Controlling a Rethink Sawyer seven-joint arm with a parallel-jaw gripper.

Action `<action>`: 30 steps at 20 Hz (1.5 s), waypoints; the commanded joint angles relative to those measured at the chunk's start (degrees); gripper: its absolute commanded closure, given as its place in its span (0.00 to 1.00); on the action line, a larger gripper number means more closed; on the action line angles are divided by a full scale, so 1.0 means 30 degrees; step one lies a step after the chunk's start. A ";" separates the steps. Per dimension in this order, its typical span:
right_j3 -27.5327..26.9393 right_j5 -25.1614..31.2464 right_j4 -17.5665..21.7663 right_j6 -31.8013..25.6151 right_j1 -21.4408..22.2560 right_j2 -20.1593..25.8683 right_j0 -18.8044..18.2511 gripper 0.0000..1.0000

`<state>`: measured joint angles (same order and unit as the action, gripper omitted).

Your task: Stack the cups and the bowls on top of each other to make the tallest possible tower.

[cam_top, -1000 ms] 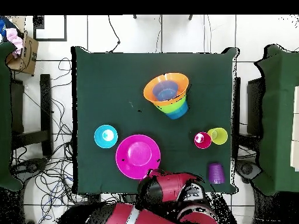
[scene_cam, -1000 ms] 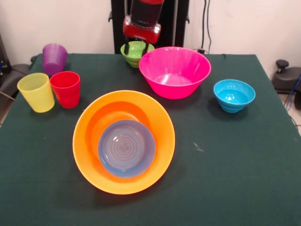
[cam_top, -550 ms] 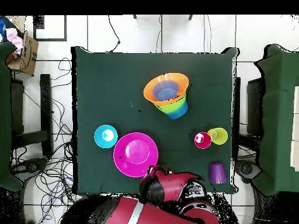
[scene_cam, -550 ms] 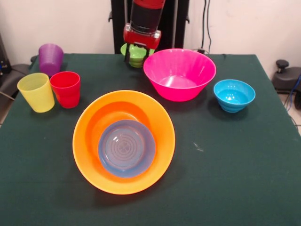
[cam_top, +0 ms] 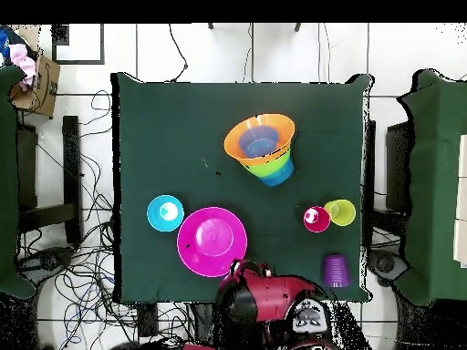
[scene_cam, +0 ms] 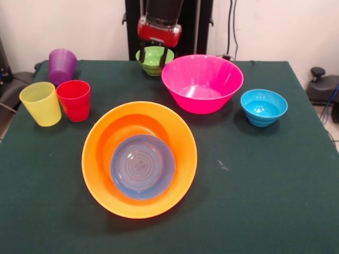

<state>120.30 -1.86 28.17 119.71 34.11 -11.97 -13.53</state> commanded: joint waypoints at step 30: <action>-0.2430 0.5828 -0.0470 -0.2199 0.3521 0.7851 -0.5222 0.00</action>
<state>121.94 20.38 19.79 119.71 56.42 4.56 -27.97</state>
